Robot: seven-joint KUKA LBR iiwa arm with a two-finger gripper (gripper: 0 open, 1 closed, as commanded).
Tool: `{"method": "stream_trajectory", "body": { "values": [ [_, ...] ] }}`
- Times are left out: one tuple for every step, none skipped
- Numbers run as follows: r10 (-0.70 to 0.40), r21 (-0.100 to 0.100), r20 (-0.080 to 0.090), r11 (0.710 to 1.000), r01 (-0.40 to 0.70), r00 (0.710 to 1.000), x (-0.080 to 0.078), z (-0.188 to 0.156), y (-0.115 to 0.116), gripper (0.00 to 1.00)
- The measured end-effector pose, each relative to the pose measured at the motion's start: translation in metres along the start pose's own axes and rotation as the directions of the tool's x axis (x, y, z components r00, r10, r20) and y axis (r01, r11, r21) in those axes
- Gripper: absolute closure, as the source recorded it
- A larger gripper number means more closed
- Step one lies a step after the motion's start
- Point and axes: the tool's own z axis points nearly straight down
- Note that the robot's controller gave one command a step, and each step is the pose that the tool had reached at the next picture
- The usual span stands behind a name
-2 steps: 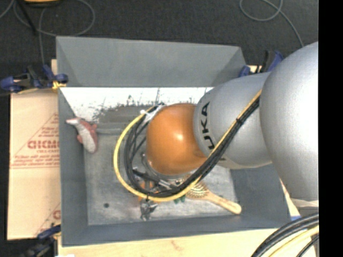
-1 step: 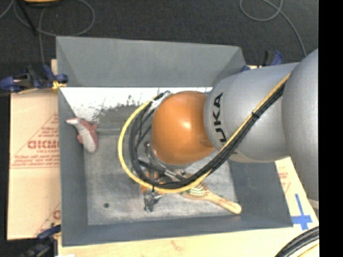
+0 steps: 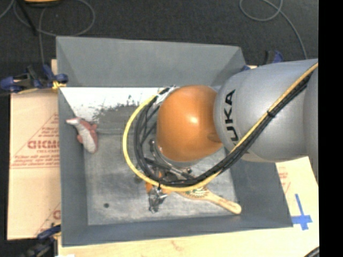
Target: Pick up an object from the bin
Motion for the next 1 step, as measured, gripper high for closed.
{"method": "stream_trajectory", "body": {
  "values": [
    [0.005, 0.002, 0.012, 1.0, -0.005, 1.0, -0.0019, -0.0564, -0.0004, 1.0]
  ]
}}
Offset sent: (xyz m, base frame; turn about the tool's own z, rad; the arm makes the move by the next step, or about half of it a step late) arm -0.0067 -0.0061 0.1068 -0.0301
